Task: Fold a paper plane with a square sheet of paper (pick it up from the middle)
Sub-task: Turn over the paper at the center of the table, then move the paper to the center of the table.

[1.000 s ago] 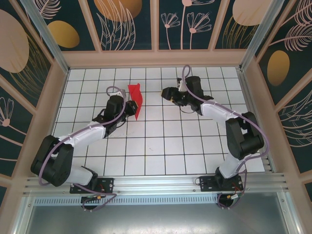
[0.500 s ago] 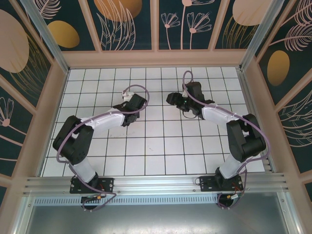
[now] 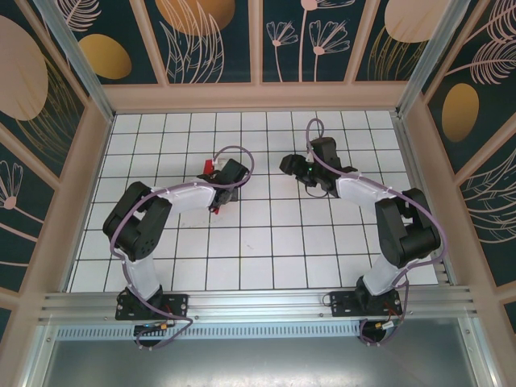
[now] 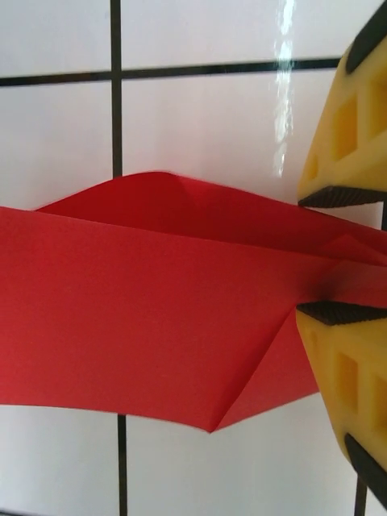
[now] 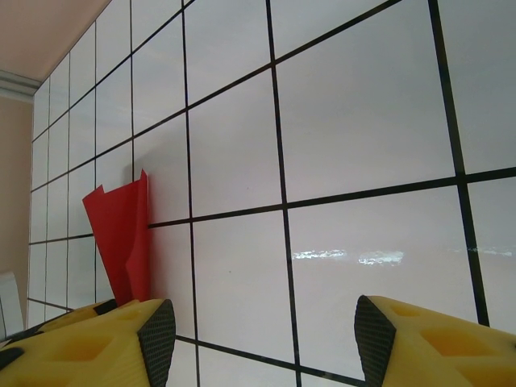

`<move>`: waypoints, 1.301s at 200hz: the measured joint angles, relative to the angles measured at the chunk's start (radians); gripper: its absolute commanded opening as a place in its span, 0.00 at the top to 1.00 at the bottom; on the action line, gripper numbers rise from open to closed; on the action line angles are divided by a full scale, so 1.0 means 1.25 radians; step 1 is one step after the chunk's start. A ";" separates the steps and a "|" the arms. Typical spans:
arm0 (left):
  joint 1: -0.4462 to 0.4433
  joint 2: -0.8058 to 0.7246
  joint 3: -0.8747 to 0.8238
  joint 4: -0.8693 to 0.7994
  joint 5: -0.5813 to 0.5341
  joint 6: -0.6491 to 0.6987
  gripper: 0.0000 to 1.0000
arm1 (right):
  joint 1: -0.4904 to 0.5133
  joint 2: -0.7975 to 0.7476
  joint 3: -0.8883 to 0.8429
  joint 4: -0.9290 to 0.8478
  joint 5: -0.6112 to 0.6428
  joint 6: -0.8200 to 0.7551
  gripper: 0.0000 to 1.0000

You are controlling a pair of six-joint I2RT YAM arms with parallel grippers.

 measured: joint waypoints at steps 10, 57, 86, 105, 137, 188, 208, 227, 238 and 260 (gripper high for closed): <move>0.000 -0.001 0.000 0.009 0.020 0.000 0.50 | 0.002 0.000 0.000 -0.003 0.009 -0.003 0.37; 0.041 -0.153 -0.085 0.086 0.172 -0.009 0.26 | 0.077 0.013 0.051 -0.035 0.071 -0.041 0.39; 0.105 -0.293 -0.154 0.145 0.245 -0.026 0.17 | 0.177 0.076 0.148 -0.045 0.097 -0.068 0.45; 0.142 -0.338 -0.193 0.174 0.267 -0.038 0.13 | 0.243 0.148 0.232 -0.052 0.103 -0.084 0.51; 0.202 -0.354 -0.263 0.187 0.269 -0.065 0.02 | 0.321 0.265 0.356 -0.082 0.112 -0.101 0.61; 0.297 -0.416 -0.354 0.189 0.262 -0.116 0.01 | 0.355 0.432 0.522 -0.122 0.063 -0.101 0.68; 0.316 -0.432 -0.369 0.194 0.264 -0.131 0.01 | 0.355 0.465 0.552 -0.144 0.052 -0.101 0.69; 0.320 -0.433 -0.375 0.202 0.271 -0.140 0.01 | 0.355 0.489 0.573 -0.170 0.052 -0.102 0.68; 0.320 -0.433 -0.378 0.208 0.279 -0.144 0.01 | 0.354 0.498 0.579 -0.183 0.053 -0.102 0.69; 0.320 -0.430 -0.381 0.221 0.302 -0.152 0.02 | 0.353 0.503 0.580 -0.215 0.057 -0.109 0.69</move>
